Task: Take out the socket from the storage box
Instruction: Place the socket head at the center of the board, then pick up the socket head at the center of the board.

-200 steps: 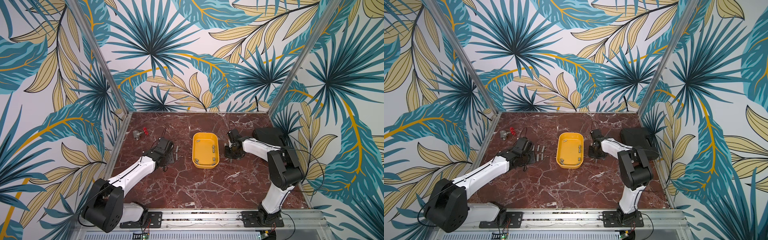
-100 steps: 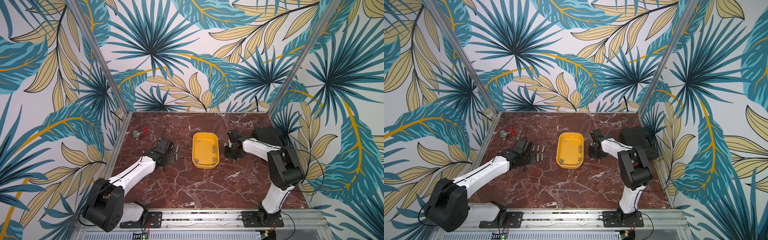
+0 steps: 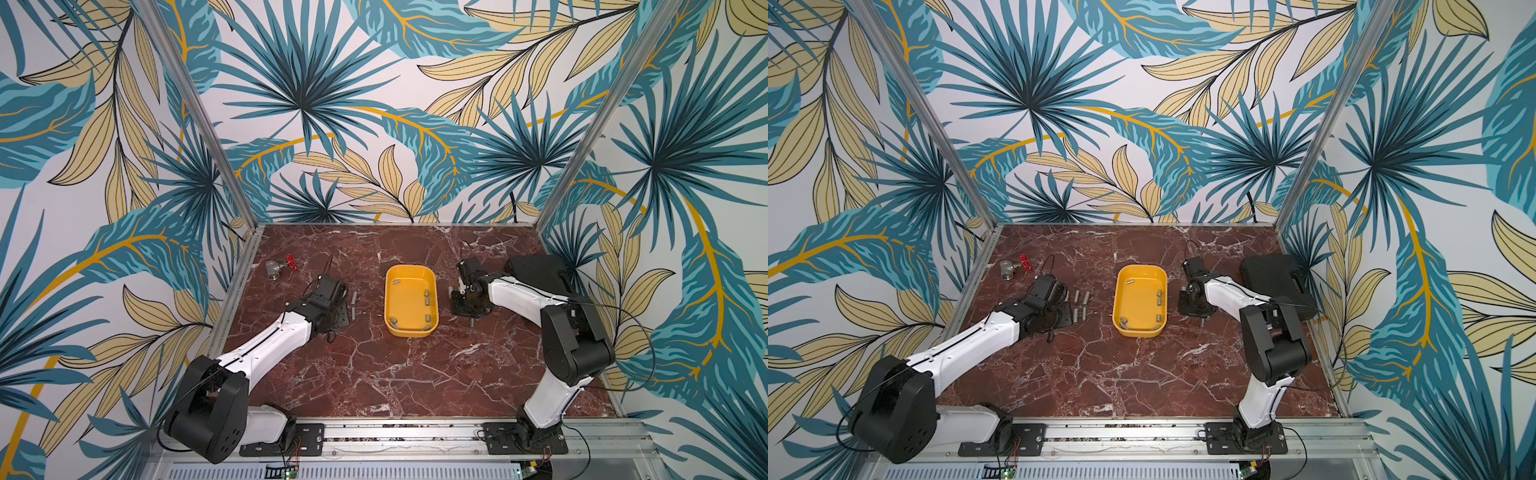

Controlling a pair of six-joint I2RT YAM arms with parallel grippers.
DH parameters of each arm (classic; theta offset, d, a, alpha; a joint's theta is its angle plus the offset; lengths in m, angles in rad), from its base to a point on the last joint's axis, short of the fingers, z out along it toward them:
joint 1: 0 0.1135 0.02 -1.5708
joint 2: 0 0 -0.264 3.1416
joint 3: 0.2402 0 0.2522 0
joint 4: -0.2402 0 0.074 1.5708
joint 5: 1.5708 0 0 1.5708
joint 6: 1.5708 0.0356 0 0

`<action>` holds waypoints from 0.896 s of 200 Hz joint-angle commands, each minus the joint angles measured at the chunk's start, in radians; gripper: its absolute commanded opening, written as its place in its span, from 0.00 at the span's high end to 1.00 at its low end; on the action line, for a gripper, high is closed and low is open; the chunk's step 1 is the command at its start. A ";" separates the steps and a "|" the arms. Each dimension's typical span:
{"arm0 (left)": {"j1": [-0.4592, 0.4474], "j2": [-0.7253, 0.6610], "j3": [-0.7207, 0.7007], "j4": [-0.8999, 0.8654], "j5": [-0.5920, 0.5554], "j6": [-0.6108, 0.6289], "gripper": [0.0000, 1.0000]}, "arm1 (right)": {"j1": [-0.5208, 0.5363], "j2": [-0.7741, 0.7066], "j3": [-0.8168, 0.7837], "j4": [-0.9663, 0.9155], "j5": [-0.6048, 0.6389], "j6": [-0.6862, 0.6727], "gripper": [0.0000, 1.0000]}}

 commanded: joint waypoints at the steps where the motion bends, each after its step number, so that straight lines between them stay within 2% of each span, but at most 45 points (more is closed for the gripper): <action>1: 0.006 0.014 -0.029 0.018 0.006 -0.001 0.56 | -0.003 -0.061 0.025 -0.062 0.023 -0.017 0.58; 47: 0.005 0.012 -0.025 0.014 0.007 0.002 0.56 | -0.005 -0.111 0.058 -0.100 0.022 -0.027 0.58; 89: 0.005 0.008 -0.023 0.011 0.008 0.002 0.56 | -0.017 -0.114 0.046 -0.140 0.089 -0.061 0.58; 144: 0.005 0.005 -0.022 0.005 0.009 0.006 0.56 | -0.135 -0.134 -0.040 -0.149 0.074 -0.076 0.57; 179: 0.005 0.020 -0.016 0.015 0.019 0.006 0.56 | -0.229 -0.089 -0.073 -0.112 0.031 -0.103 0.54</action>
